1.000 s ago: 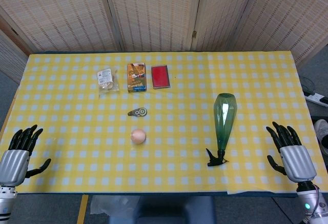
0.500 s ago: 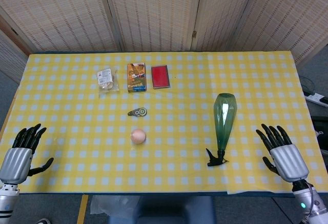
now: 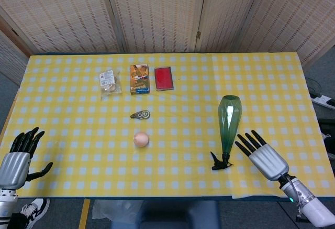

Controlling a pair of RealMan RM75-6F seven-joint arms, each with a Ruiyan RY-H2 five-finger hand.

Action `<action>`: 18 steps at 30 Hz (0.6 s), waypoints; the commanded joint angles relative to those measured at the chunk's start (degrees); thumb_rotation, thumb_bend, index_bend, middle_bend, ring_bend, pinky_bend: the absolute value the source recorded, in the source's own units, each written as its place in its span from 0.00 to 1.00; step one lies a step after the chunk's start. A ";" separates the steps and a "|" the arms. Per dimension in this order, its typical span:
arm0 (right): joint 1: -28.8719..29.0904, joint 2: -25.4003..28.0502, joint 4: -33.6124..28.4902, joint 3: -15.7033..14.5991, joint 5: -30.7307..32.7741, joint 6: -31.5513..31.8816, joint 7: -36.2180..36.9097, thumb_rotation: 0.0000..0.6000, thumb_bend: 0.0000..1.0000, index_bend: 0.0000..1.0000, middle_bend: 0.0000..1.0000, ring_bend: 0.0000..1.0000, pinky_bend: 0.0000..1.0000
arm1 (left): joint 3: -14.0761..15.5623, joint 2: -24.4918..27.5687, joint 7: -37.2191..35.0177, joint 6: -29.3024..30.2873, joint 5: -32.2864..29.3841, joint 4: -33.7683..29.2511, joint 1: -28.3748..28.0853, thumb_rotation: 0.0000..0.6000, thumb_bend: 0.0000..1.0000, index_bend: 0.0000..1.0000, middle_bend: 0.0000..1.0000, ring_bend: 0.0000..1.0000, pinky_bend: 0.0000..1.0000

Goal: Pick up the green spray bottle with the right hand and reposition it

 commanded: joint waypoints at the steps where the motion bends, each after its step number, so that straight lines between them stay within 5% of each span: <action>1: 0.50 0.71 -0.43 -1.27 -0.31 -1.42 -0.28 1.00 0.39 0.03 0.00 0.01 0.00 | -0.06 0.02 0.02 0.21 -0.17 0.08 0.16 0.83 0.31 0.00 0.02 0.07 0.00; 18: 1.51 -0.73 -0.30 -3.15 4.10 -7.82 -3.49 1.00 0.39 0.11 0.00 0.00 0.00 | 0.31 0.03 -0.12 1.10 1.11 -0.01 0.30 0.83 0.31 0.00 0.00 0.07 0.00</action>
